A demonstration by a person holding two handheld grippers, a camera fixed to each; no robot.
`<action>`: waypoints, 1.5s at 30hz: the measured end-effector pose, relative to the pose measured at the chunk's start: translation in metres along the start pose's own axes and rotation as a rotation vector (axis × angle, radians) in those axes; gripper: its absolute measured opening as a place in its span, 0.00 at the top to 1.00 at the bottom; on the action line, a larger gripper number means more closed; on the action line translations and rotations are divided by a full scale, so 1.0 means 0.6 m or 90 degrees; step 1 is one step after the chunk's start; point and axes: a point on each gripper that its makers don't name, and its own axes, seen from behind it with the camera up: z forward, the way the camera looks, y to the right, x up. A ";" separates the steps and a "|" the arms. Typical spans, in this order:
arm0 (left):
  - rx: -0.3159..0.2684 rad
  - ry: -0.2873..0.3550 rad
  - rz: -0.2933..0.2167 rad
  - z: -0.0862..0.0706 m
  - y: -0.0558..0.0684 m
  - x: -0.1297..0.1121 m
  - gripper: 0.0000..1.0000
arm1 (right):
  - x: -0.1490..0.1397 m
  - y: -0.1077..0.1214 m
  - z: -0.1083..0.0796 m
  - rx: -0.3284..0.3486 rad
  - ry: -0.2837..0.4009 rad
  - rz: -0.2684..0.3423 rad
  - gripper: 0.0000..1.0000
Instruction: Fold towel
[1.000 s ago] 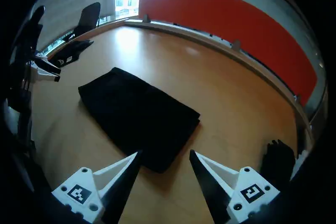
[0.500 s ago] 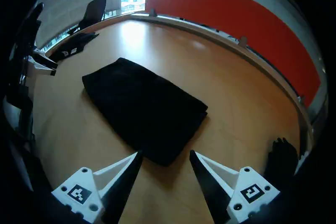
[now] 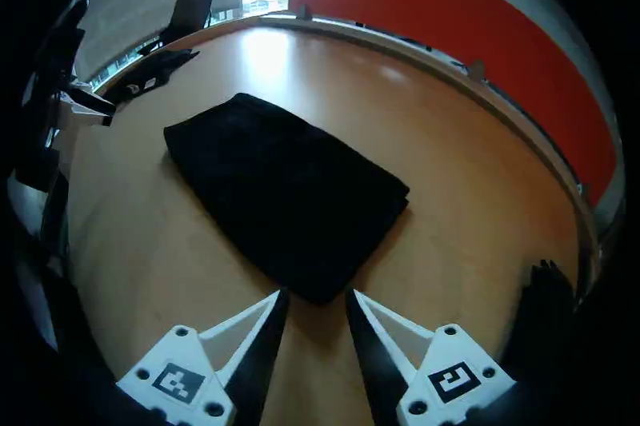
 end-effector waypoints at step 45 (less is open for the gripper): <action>0.005 0.006 0.010 0.008 -0.005 0.023 0.29 | 0.158 0.015 -0.070 -0.029 0.107 -0.028 0.95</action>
